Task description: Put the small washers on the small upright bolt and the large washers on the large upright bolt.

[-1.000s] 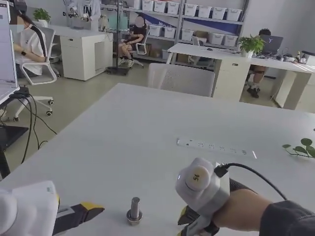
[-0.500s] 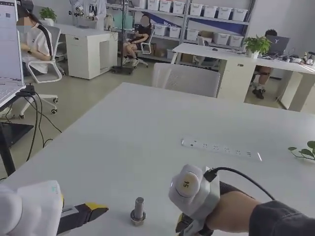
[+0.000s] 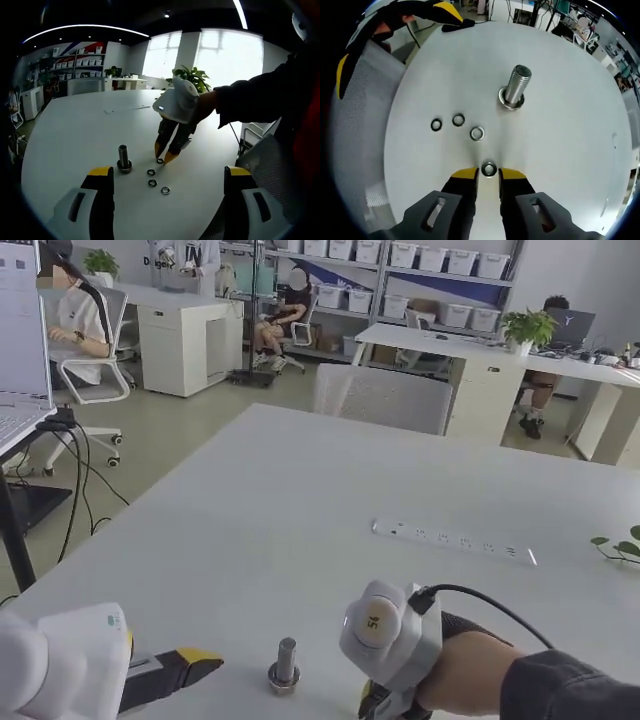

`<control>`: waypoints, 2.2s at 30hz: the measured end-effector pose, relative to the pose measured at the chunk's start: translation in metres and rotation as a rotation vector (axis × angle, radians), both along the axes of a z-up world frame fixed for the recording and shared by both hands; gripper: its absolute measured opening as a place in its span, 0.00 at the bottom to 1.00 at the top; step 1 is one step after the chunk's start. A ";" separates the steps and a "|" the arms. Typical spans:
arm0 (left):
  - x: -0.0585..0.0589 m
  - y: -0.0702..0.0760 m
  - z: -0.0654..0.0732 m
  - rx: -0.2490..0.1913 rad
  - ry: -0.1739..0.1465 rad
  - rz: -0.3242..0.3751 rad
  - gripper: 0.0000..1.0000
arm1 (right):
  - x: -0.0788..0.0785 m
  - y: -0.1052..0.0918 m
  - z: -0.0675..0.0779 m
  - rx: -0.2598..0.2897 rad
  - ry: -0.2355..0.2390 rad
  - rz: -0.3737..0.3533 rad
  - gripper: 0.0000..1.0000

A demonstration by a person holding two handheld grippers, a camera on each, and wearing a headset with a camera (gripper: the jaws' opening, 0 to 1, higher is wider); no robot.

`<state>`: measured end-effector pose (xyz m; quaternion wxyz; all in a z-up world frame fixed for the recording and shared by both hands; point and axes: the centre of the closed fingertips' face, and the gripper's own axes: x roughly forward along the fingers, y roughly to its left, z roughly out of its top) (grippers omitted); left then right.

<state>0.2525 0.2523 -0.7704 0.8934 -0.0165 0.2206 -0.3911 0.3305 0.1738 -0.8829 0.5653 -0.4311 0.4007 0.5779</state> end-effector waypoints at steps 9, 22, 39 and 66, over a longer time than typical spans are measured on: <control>0.000 0.001 0.000 -0.001 -0.003 0.004 0.91 | 0.002 0.000 -0.001 0.000 0.005 -0.009 0.15; -0.001 0.000 0.001 -0.002 -0.003 0.005 0.91 | 0.002 0.000 0.000 0.005 0.009 -0.021 0.14; 0.000 0.000 0.001 -0.001 0.000 0.001 0.90 | -0.001 -0.003 0.004 0.006 0.019 -0.026 0.13; -0.001 -0.003 0.003 0.003 -0.006 -0.012 0.90 | -0.015 -0.026 0.031 0.028 -0.014 -0.053 0.13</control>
